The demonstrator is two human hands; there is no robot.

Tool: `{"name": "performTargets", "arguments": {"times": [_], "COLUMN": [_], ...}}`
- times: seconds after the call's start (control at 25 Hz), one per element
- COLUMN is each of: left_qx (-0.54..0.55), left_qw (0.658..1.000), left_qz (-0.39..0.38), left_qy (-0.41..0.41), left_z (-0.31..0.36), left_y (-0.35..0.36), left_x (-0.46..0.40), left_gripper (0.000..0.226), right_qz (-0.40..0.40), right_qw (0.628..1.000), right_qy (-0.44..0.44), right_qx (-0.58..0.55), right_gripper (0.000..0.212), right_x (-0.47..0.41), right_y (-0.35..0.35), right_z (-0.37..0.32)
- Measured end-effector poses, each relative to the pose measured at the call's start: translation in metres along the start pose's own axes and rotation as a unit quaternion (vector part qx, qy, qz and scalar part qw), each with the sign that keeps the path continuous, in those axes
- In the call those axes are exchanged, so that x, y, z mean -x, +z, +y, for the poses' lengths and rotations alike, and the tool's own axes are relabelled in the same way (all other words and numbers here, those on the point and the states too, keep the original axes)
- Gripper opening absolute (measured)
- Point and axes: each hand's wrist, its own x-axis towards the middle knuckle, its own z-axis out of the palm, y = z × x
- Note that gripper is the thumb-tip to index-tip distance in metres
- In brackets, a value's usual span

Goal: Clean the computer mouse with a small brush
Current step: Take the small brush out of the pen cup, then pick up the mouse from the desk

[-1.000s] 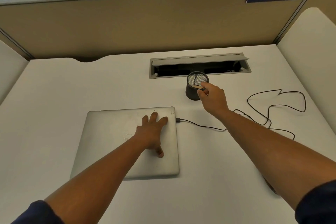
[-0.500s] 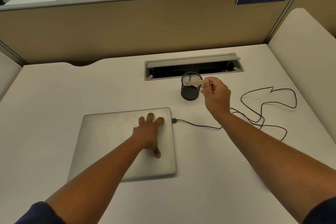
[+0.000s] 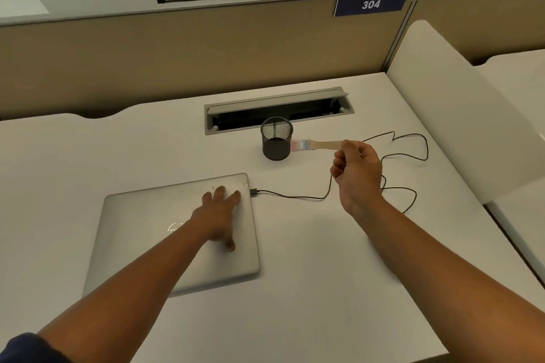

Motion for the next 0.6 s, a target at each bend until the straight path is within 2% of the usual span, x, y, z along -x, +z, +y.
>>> {"name": "performTargets", "arguments": {"times": [0.08, 0.24, 0.4, 0.6], "left_qx": [0.005, 0.138, 0.267, 0.331], "left_qw": [0.998, 0.968, 0.926, 0.906], "left_qz": [0.039, 0.128, 0.118, 0.113], "left_qy": [0.042, 0.167, 0.24, 0.239], "left_z": [0.026, 0.107, 0.186, 0.248], "left_y": [0.004, 0.033, 0.064, 0.091], "left_x": [0.004, 0.028, 0.052, 0.056], "left_gripper": [0.129, 0.107, 0.127, 0.152], "right_qz": [0.012, 0.041, 0.072, 0.118], "right_qw": [0.997, 0.98, 0.975, 0.968], "right_qy": [0.043, 0.095, 0.097, 0.101], "right_qx": [-0.055, -0.167, -0.187, -0.197], "right_gripper": [0.004, 0.003, 0.009, 0.012], "right_x": [0.006, 0.016, 0.023, 0.027], "right_y": [-0.023, -0.077, -0.134, -0.197], "right_z": [-0.007, -0.019, -0.025, -0.02]}}
